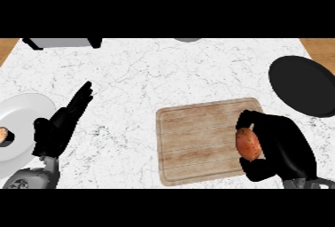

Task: Pick the sweet potato from the cutting board and place it in the pan

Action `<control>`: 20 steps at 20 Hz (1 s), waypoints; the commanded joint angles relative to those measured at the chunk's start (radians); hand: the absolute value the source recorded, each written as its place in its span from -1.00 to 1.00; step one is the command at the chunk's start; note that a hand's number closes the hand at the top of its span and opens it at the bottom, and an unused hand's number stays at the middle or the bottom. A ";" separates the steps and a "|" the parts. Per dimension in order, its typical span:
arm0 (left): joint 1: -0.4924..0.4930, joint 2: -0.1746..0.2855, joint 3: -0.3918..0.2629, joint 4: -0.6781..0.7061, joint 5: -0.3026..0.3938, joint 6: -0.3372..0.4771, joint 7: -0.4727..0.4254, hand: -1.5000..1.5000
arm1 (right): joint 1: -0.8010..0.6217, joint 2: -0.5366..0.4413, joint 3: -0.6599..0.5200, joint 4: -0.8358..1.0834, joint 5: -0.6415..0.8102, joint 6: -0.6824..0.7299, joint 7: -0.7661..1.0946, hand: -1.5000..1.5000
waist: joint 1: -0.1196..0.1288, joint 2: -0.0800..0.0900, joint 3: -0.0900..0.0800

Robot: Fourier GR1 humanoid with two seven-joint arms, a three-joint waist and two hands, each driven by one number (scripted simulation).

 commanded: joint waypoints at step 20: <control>-0.027 -0.021 0.032 0.020 -0.015 -0.072 -0.012 0.00 | 0.119 0.031 -0.500 0.155 -0.130 -0.435 -0.409 1.00 | 0.044 0.016 0.000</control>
